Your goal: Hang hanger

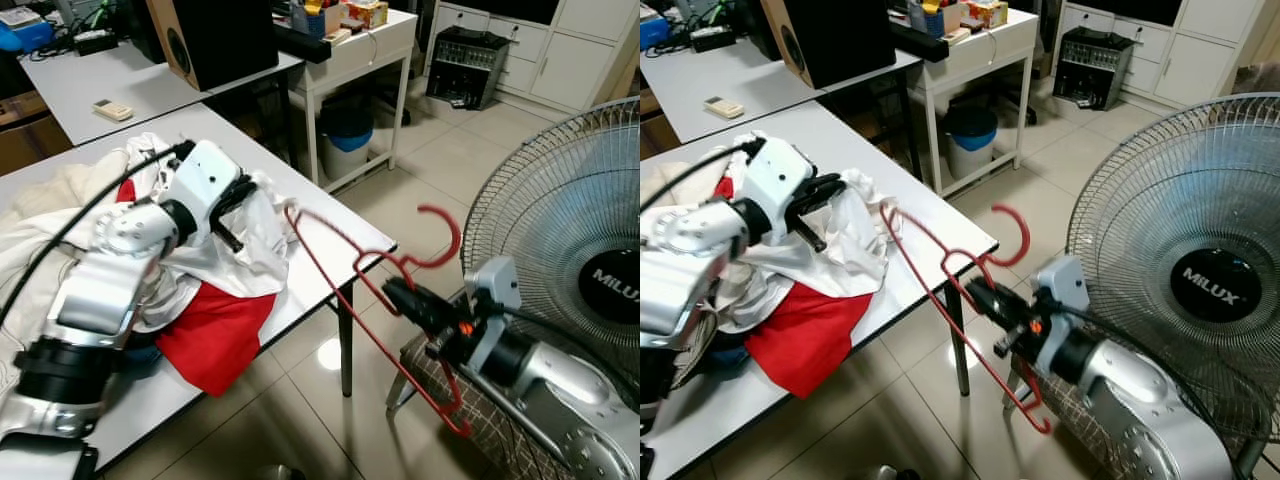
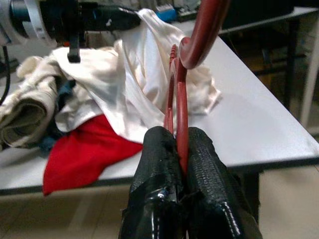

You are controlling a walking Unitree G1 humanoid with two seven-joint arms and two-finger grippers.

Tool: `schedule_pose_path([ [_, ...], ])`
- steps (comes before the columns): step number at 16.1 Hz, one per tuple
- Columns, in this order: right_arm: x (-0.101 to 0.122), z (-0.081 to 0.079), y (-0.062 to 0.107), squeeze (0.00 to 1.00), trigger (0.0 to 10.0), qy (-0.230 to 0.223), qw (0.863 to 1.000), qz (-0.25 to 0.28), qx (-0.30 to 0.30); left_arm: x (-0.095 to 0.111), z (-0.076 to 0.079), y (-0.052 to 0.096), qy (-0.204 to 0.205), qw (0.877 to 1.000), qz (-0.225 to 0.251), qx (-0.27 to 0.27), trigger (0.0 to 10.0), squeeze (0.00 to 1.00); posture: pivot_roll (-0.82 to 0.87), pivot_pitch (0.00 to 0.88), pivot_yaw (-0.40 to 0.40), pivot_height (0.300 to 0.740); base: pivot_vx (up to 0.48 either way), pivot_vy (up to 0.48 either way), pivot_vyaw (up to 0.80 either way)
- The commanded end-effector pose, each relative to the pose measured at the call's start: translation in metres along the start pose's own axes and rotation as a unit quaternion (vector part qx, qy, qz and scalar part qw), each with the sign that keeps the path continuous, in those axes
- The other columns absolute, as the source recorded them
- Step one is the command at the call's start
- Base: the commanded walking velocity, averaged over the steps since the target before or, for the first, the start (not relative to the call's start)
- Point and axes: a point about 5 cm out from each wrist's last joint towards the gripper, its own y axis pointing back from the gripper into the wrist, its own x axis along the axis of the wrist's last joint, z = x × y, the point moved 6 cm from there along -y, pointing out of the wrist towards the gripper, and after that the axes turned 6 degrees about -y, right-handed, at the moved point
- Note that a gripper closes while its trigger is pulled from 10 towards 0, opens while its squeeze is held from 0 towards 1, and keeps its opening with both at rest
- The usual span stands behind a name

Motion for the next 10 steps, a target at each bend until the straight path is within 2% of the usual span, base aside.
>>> schedule_pose_path([
  [1, 0.005, 0.002, -0.002, 0.00, 10.0, -0.010, 1.000, 0.008, 0.007, 0.002, 0.010, 0.001, -0.012, 0.999, 0.002, -0.033, 0.0, 0.00, -0.06, 0.000, 0.093, 0.740, 0.000, 0.000, 0.00],
  [4, 0.002, 0.004, -0.008, 0.00, 10.0, -0.019, 1.000, -0.001, 0.021, 0.016, 0.007, 0.000, -0.006, 0.999, 0.026, -0.027, 0.0, 0.00, -0.05, 0.000, 0.088, 0.740, 0.000, 0.000, 0.00],
  [6, -0.001, 0.004, -0.011, 0.00, 10.0, -0.019, 0.999, -0.014, 0.035, 0.022, -0.006, 0.000, -0.005, 0.999, 0.033, -0.003, 0.0, 0.00, -0.05, 0.000, 0.083, 0.740, 0.000, 0.000, 0.00],
  [8, 0.003, 0.002, -0.012, 0.00, 10.0, -0.017, 0.999, -0.007, 0.040, 0.018, -0.023, 0.000, -0.007, 0.999, 0.020, 0.037, 0.0, 0.00, -0.05, 0.000, 0.080, 0.740, 0.000, 0.000, 0.00],
  [10, 0.005, 0.000, -0.011, 0.00, 10.0, -0.018, 0.999, -0.002, 0.044, 0.018, -0.027, 0.000, 0.000, 0.999, 0.022, 0.041, 0.0, 0.00, -0.05, 0.000, 0.086, 0.740, 0.000, 0.000, 0.00],
])
